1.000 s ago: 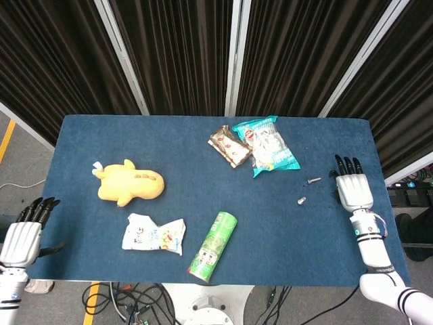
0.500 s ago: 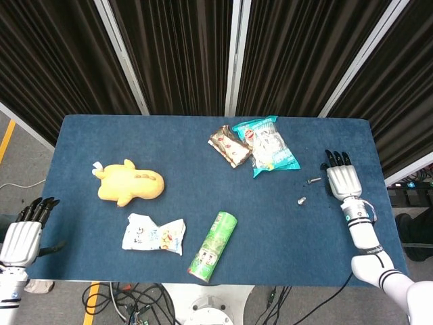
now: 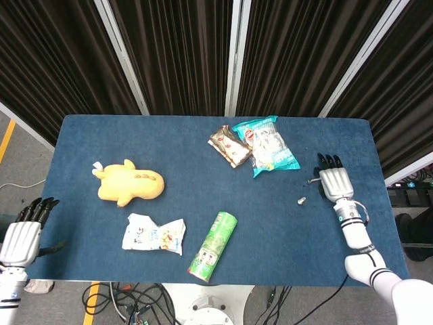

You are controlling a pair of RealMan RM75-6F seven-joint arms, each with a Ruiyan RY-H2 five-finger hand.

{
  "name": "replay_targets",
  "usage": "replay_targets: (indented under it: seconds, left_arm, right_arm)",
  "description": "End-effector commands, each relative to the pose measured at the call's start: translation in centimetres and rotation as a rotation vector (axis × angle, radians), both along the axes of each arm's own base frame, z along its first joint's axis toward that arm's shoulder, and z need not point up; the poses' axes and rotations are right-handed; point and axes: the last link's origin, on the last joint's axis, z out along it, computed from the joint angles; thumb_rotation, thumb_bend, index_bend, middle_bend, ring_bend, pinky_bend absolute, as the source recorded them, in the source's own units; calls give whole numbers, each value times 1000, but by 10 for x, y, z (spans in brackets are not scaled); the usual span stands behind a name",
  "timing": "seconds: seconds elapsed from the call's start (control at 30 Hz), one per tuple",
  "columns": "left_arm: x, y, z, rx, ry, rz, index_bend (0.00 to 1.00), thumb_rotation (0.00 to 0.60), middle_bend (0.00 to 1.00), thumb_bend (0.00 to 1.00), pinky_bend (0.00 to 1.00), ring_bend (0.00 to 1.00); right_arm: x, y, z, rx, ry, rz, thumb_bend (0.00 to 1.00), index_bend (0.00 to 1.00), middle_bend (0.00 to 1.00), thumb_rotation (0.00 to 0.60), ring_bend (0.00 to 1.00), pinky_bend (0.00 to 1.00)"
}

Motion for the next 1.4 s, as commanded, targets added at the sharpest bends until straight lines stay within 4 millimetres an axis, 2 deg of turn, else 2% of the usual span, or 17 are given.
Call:
replay_targets:
  seconds: [0.03,0.2,0.83,1.4]
  left_arm:
    - [0,0,0,-2,-1,1,143,600,119,0,171,51]
    - [0,1,0,0,-1,-3,143,600,119,0,171,51]
    - [1,1,-1,-6,0,-2,143,600,119,0,171,51]
    - [1,1,-2,-5,-3,-7,143,600,119,0,171,51]
  right_arm:
    - [0,0,0,-4,-4,2,312,421,41,600,0,0]
    - [-2,1,1,-3,-3,-3,315,481,43,600,0,0]
    - [-3,2,1,-21,-11,-5,316,541,54,600,0,0]
    - [3,6,14,-61,-37,33,319,583,85,600,0,0]
